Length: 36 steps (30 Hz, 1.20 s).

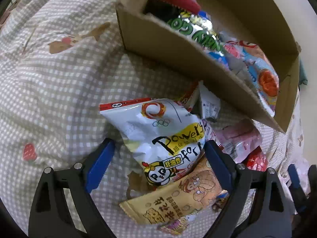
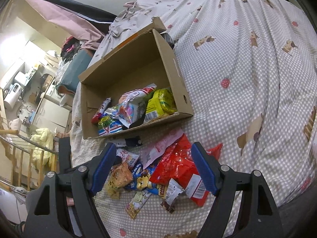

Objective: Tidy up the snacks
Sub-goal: 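Grasp the white Power bag with left tool while right tool grasps red bag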

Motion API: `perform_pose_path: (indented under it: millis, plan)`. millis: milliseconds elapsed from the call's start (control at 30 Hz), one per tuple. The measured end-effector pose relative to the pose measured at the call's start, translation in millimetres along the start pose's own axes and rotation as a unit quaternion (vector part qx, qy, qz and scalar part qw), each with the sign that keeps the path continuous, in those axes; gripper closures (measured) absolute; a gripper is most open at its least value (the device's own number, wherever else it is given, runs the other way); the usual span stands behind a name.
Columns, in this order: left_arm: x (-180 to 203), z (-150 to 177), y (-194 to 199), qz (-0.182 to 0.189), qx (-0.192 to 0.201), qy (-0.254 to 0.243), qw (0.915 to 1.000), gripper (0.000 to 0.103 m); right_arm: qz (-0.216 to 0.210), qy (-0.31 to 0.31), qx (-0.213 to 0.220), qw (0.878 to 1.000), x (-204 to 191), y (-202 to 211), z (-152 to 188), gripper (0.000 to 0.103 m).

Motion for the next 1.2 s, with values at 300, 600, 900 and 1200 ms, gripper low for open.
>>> perform_pose_path:
  millis: [300,600,900,1200]
  plan:
    - [-5.6,9.2,35.4,0.029,0.011,-0.01,0.9995,0.074,-0.006,-0.01,0.001,1.0,3.1,-1.5,-3.3,0.023]
    - [-42.4,5.6,71.7,-0.003,0.035,0.007,0.9994,0.085,-0.008,-0.033,0.002,0.999,12.5,1.7,-3.3,0.023]
    - [-54.2,15.7,123.8,0.0,0.075,-0.013,0.9971,0.09,0.005,-0.034,-0.005,0.999,17.7,2.6,-1.7,0.023]
    - [-48.7,32.8,147.1,0.008,0.086,-0.042,0.9954,0.09,0.041,-0.105,-0.132,0.985,54.1,-48.3,26.6,0.023]
Point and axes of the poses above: each gripper's, at about its wrist camera, not at the fingertips, and y roughly against the way its jaws point, x to its right, z to its underside, the point moved 7 cm from there along -y, roughly the way its jaws point, and after that the axes turned 6 degrees about -x, right-handed, at the moved point
